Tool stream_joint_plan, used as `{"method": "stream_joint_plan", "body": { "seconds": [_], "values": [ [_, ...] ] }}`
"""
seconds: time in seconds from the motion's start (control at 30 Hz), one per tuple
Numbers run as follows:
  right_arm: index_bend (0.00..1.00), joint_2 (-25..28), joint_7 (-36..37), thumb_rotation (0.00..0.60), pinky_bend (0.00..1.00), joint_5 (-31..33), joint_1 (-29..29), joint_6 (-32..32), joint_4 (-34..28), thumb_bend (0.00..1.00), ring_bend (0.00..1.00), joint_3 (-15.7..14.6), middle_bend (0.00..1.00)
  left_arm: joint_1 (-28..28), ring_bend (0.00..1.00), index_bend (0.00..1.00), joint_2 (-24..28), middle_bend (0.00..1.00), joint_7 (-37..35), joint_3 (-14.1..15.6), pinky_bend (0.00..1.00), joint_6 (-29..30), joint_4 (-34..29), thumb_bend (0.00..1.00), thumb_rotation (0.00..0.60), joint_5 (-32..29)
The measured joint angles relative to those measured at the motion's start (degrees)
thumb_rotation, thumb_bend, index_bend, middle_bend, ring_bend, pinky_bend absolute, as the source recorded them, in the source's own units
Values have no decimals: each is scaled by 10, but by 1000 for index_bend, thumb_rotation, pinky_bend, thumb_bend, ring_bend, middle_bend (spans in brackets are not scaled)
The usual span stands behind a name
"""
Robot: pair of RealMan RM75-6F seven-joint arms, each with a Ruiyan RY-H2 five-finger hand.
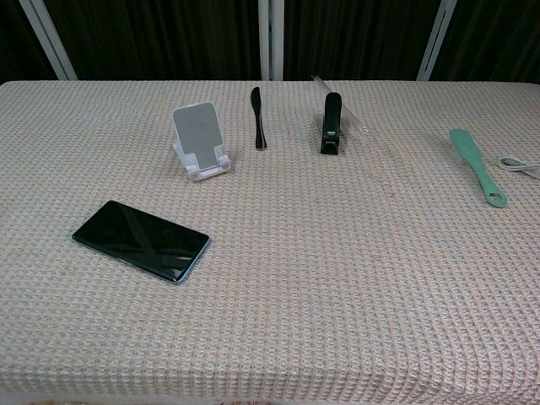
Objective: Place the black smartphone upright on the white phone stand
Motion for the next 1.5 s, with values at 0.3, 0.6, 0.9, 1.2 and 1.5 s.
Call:
{"method": "stream_joint_plan", "body": {
  "seconds": [0.3, 0.6, 0.9, 1.2, 1.5],
  "values": [
    [0, 0, 3, 600, 0, -2, 0, -3, 1, 273, 0, -1, 0, -5, 90, 109, 4, 98, -2, 3, 212, -8, -11, 110, 509, 23],
    [0, 4, -8, 600, 0, 1, 5, -4, -10, 273, 0, 6, 0, -76, 91, 108, 21, 98, 42, -4, 217, -96, -61, 110, 592, 61],
    [0, 11, 11, 600, 0, 9, -2, 5, -3, 272, 0, 9, 0, -200, 91, 108, -13, 90, 111, -31, 218, -291, -109, 110, 600, 48],
    [0, 18, 42, 600, 0, 20, -18, 24, 18, 274, 0, 15, 0, -279, 83, 107, -94, 76, 160, -56, 218, -395, -81, 111, 600, -23],
    [0, 21, 43, 600, 0, 18, -21, 28, 18, 273, 0, 17, 0, -316, 78, 145, -106, 65, 190, -54, 218, -449, -60, 112, 600, -74]
  ]
}}
